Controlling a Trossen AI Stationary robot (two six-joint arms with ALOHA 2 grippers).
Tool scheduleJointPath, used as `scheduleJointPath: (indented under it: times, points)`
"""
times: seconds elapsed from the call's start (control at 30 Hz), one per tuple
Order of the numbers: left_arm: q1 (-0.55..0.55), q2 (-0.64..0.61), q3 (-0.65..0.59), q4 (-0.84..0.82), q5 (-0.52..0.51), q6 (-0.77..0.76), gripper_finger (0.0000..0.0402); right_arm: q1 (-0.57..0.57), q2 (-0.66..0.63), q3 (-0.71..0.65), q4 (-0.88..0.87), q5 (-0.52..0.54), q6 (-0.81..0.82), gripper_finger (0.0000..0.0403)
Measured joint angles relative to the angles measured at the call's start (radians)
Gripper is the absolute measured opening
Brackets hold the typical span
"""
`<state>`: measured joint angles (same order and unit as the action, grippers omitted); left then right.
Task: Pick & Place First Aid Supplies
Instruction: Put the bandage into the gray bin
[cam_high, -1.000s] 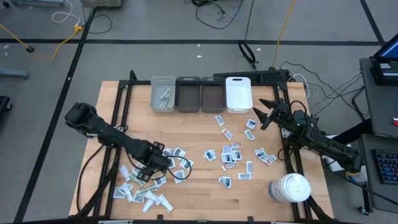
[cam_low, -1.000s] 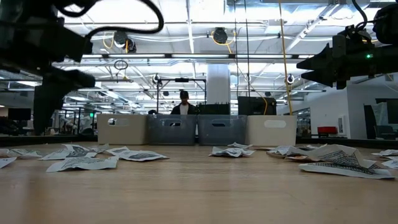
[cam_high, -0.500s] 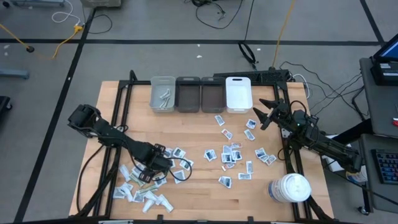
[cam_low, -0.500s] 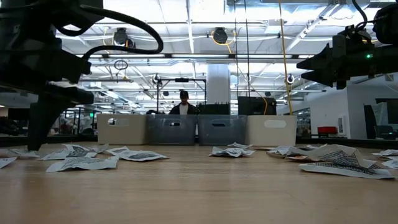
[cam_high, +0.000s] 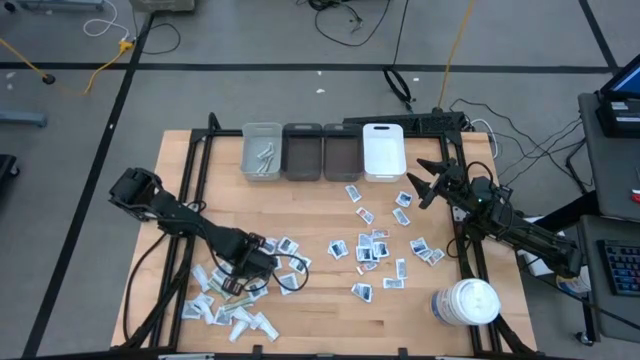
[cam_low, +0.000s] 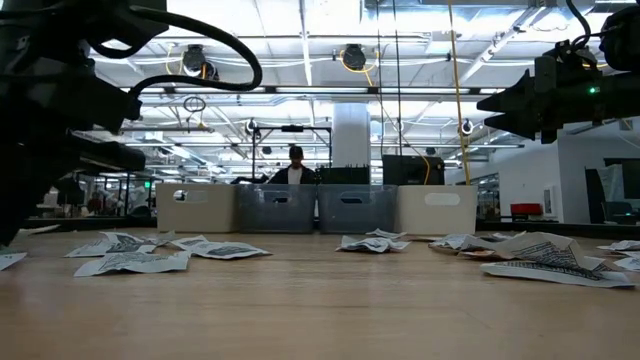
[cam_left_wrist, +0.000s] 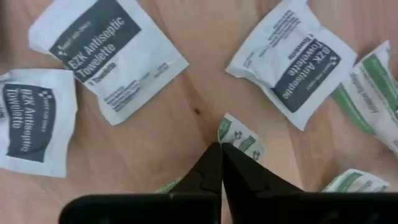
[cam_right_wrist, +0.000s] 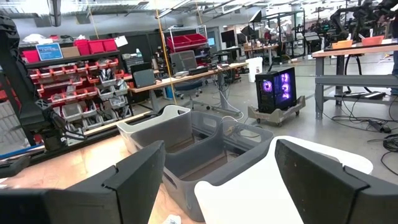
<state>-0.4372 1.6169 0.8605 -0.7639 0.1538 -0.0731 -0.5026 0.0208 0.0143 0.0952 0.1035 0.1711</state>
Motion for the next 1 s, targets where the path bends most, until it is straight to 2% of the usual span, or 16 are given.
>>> scheduleJointPath:
  times: [0.3,0.43,0.67,1.0]
  points:
    - [0.011,-0.051,0.0,-0.054,0.035,-0.144,0.0002,0.0,0.0,0.0,0.0,0.0,0.0,0.0297]
    - [0.034,-0.103,0.0,-0.069,0.056,-0.265,0.0001,0.0,0.0,0.0,0.0,0.0,0.0,0.0297]
    - [0.106,-0.215,0.0,-0.126,0.058,-0.568,0.0001,0.0,0.0,0.0,0.0,0.0,0.0,0.0297]
    - [0.197,-0.372,0.0,-0.175,0.065,-1.102,0.0001,0.0,0.0,0.0,0.0,0.0,0.0,0.0297]
